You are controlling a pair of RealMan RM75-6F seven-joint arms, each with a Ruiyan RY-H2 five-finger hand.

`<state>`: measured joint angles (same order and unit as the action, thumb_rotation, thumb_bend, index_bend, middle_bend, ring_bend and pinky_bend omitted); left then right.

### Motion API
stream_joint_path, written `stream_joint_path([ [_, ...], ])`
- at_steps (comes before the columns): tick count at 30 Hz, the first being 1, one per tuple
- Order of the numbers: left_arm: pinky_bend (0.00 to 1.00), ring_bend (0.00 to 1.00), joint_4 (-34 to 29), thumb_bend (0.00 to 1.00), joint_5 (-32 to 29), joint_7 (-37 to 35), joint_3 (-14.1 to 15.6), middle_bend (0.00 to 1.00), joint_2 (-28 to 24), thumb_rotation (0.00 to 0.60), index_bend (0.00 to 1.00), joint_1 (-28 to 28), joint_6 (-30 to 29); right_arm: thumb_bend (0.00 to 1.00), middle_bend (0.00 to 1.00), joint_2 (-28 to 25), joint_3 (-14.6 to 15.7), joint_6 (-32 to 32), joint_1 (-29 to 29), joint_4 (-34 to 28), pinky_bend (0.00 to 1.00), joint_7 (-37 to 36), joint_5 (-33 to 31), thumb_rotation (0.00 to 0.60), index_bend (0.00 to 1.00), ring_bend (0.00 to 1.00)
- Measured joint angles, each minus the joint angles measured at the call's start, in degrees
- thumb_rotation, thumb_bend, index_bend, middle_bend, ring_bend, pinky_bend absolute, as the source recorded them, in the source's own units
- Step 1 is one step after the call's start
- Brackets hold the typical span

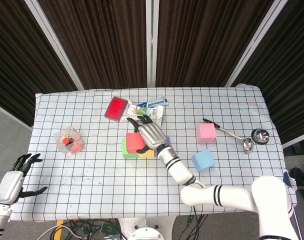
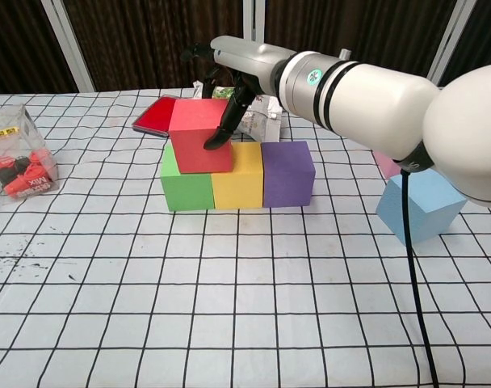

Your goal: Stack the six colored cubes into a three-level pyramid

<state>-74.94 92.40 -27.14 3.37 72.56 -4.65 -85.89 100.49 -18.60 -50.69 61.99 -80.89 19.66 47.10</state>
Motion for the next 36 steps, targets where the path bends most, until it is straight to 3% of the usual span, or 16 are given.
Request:
stream_joint_path([
  [36,0.04,0.05,0.43,0.0,0.07,-0.51,0.08,0.21,0.18,0.6,0.1,-0.14,0.29,0.05,0.44,0.24,-0.26,0.67,-0.07,0.79,0.0,-0.98,0.84,0.6,0.0,0.05],
])
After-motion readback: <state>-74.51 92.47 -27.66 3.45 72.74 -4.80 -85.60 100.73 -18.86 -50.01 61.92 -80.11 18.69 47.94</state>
